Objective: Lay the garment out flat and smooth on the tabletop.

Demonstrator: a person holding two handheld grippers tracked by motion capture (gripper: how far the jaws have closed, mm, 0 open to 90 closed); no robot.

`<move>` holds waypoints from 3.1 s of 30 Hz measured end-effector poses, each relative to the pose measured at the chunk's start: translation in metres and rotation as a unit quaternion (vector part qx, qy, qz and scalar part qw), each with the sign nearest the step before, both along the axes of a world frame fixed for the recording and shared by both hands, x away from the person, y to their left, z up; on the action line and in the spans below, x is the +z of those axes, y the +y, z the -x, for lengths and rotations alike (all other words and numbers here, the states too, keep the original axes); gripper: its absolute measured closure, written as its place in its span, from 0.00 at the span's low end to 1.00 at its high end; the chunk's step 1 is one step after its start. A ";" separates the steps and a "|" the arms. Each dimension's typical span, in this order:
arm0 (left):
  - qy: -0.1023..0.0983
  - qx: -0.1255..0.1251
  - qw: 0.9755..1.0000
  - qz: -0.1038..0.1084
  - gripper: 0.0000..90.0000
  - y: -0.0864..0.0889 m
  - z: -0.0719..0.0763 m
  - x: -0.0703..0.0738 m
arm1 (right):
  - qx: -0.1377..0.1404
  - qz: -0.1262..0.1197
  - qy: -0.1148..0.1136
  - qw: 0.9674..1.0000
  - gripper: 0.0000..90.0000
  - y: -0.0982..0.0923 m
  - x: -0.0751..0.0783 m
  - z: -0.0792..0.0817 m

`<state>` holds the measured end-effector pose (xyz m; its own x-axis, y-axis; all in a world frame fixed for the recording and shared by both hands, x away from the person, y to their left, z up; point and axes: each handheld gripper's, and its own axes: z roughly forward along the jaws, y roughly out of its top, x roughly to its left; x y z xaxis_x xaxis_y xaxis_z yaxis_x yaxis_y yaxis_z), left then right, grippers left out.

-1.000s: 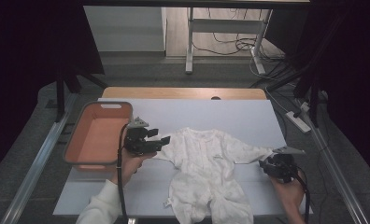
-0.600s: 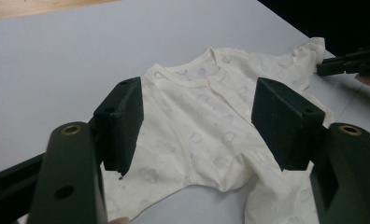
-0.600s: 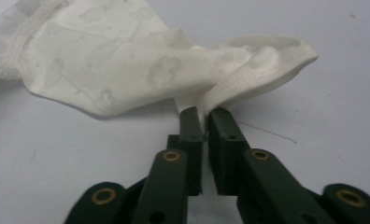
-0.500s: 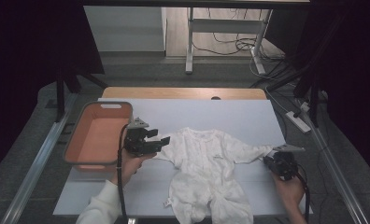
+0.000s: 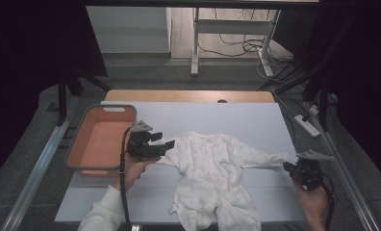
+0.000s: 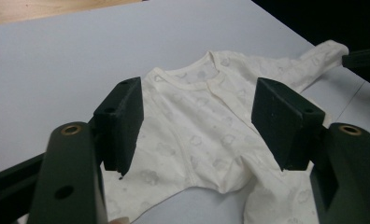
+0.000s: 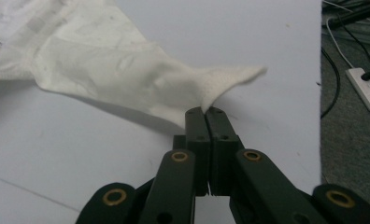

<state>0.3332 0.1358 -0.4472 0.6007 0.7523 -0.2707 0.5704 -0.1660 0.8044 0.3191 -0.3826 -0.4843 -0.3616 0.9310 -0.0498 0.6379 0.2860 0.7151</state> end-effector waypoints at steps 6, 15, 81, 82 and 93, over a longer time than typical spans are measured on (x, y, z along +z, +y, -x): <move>0.001 0.000 1.000 0.000 0.38 -0.001 -0.001 0.000 | -0.016 0.001 0.016 1.000 0.96 -0.008 -0.001 0.008; 0.000 -0.002 1.000 -0.001 0.38 -0.002 -0.001 0.000 | 0.007 0.004 -0.032 0.999 0.63 0.010 0.008 0.014; 0.000 -0.001 1.000 -0.003 0.38 0.000 0.001 0.000 | 0.403 0.047 0.026 0.914 0.60 0.231 -0.018 0.131; -0.001 0.000 1.000 -0.003 0.38 0.000 0.001 0.000 | 0.399 0.059 0.028 0.915 0.60 0.232 -0.020 0.129; -0.001 -0.001 1.000 -0.003 0.38 0.000 0.001 0.000 | 0.392 0.094 0.045 0.914 0.75 0.230 -0.030 0.124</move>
<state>0.3321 0.1354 -0.4470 0.6022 0.7530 -0.2654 0.5689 -0.1715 0.8043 0.1949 -0.1529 -0.5142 -0.9245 0.3619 -0.1198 0.2374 0.7925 0.5617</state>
